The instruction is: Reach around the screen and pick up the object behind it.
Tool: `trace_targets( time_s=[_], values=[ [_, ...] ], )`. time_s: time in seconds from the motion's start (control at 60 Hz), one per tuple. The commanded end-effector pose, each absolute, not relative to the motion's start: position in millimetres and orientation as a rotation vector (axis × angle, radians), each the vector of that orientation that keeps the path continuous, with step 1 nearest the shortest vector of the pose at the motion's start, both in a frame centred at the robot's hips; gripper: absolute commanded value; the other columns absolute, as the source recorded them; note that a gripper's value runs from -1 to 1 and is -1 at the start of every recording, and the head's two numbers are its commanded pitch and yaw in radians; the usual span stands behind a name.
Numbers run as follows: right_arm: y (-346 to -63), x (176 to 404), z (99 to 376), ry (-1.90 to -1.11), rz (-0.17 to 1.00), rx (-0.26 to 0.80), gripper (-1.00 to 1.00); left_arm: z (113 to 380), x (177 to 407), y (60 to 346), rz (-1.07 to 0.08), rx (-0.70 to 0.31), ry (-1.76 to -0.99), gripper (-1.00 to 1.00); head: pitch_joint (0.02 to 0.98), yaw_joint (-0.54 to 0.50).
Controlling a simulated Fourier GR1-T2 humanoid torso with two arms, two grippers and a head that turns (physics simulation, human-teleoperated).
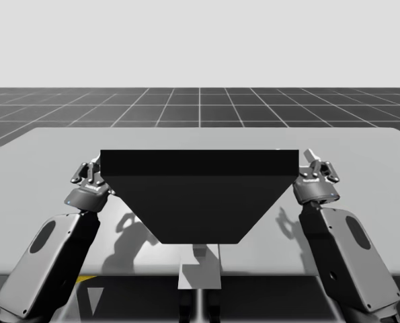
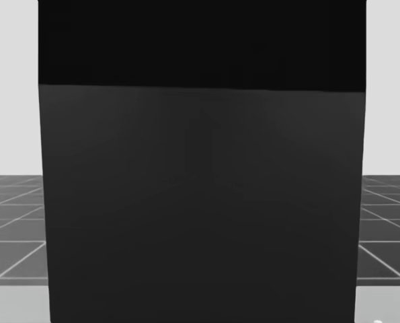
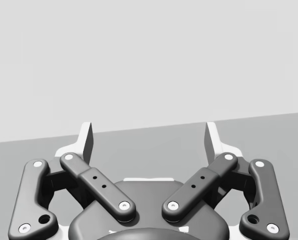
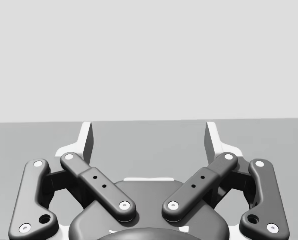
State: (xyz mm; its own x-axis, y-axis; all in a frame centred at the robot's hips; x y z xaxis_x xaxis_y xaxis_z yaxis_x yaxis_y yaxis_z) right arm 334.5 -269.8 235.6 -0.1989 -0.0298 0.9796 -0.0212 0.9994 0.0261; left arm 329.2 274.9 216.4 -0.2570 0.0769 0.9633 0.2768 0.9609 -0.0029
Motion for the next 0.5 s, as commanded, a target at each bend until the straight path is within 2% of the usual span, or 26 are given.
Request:
trace_targets(
  time_s=[0.017, 0.1, 0.117, 0.267, 0.367, 0.5],
  values=[
    [-267.6, 327.7, 231.2, -1.727, 0.063, 0.076, -1.0, 215.7, 328.8, 273.0, -0.202, -0.254, -1.822, -1.0, 0.099, 0.0],
    [-265.6, 328.4, 231.2, -1.742, 0.069, 0.099, -1.0, 216.2, 328.6, 273.1, -0.206, -0.258, -1.812, -1.0, 0.1, 0.0],
    [-264.8, 328.9, 230.6, -1.732, 0.081, 0.129, -1.0, 216.8, 328.2, 273.4, -0.21, -0.265, -1.803, -1.0, 0.101, 0.0],
    [-262.5, 328.1, 224.7, -1.713, 0.164, 0.177, -1.0, 218.3, 322.6, 272.6, -0.282, -0.312, -1.725, -1.0, 0.102, 0.0],
    [-263.3, 323.2, 222.4, -1.691, 0.24, 0.283, -1.0, 221.8, 311.5, 271.5, -0.329, -0.352, -1.669, -1.0, 0.103, 0.0],
    [-268.6, 317.2, 221.8, -1.649, 0.276, 0.329, -1.0, 216.7, 297.4, 276.0, -0.358, -0.367, -1.604, -1.0, 0.104, 0.0]
  ],
)
